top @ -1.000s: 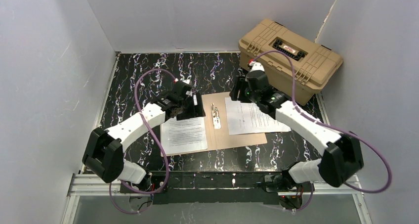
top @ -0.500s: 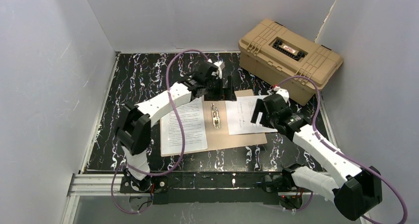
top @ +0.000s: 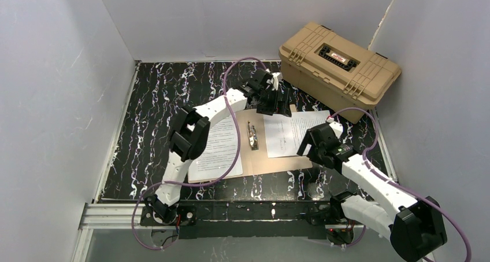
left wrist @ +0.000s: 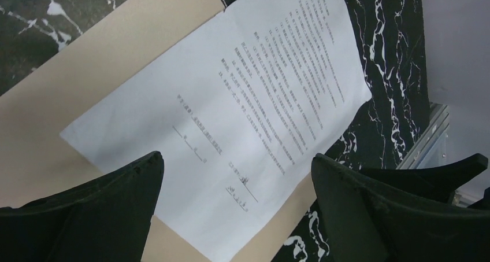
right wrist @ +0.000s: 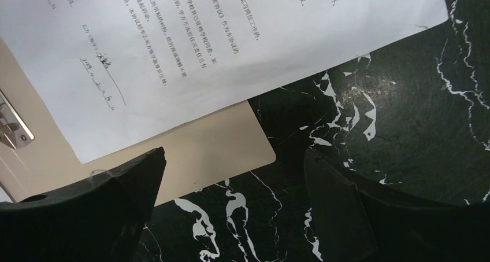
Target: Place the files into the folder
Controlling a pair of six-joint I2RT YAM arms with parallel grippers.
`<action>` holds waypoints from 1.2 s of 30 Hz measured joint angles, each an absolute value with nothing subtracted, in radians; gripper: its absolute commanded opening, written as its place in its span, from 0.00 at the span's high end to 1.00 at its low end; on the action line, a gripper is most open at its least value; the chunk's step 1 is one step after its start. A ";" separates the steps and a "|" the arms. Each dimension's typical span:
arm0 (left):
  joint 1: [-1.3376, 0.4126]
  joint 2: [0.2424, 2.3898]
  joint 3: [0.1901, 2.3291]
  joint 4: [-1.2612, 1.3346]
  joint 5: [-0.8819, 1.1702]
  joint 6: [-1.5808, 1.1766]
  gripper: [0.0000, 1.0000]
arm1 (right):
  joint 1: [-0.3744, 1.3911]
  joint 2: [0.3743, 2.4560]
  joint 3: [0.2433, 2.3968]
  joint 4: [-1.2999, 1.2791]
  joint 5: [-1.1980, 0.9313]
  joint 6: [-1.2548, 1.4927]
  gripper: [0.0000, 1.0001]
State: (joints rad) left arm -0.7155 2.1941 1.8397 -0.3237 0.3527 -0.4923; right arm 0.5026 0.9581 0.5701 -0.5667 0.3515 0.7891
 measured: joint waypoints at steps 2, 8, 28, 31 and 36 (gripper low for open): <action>-0.716 2.244 1.888 -0.328 0.368 -0.482 0.02 | 0.488 0.962 0.546 -0.547 0.335 0.805 0.01; -0.717 2.338 1.971 -0.378 0.382 -0.454 0.03 | 0.445 0.999 0.498 -0.462 0.284 0.842 0.01; -0.725 2.355 1.940 -0.457 0.439 -0.401 0.12 | 0.317 1.102 0.430 -0.117 0.207 0.933 0.07; -0.733 2.343 1.920 -0.458 0.457 -0.396 0.12 | 0.312 1.101 0.414 -0.075 0.207 0.948 0.16; -0.742 2.336 1.908 -0.460 0.472 -0.387 0.13 | 0.305 1.097 0.391 -0.046 0.212 0.964 0.36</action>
State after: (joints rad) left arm -0.7418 2.3360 1.9079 -0.4599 0.4721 -0.3874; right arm 0.3054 1.0973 0.3908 -0.0456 0.2115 0.9638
